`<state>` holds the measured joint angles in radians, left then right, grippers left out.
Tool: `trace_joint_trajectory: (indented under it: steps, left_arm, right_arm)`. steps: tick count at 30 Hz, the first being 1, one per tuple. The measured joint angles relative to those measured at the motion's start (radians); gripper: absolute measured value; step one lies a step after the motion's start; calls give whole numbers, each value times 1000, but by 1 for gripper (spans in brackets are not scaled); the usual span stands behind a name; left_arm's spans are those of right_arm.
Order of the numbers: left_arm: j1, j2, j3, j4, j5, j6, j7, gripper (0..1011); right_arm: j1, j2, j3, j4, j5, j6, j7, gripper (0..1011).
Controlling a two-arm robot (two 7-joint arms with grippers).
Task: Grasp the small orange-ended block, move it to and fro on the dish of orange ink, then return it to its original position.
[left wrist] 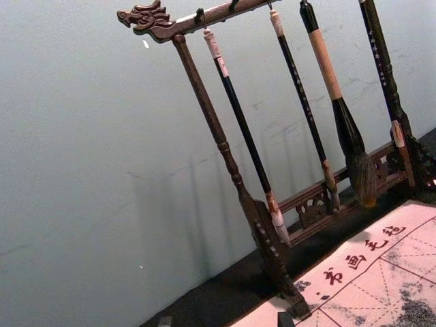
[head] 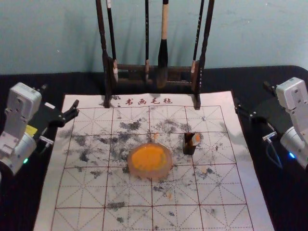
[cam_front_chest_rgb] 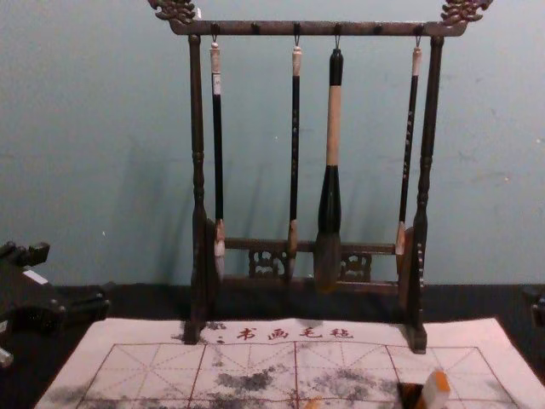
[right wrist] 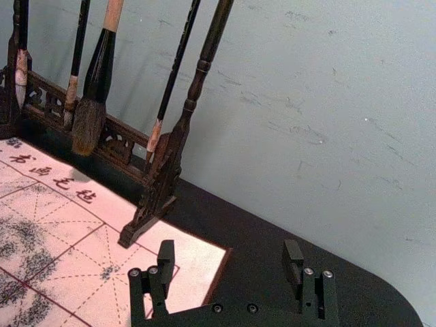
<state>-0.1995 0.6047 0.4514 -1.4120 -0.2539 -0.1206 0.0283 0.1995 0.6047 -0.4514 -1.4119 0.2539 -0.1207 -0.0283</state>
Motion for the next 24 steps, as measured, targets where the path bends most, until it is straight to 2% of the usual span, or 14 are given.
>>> trace_joint_trajectory:
  steps: [24]
  left_arm:
    - [0,0,0,0,0,0,0,1001]
  right_arm:
    - [0,0,0,0,0,0,0,1002]
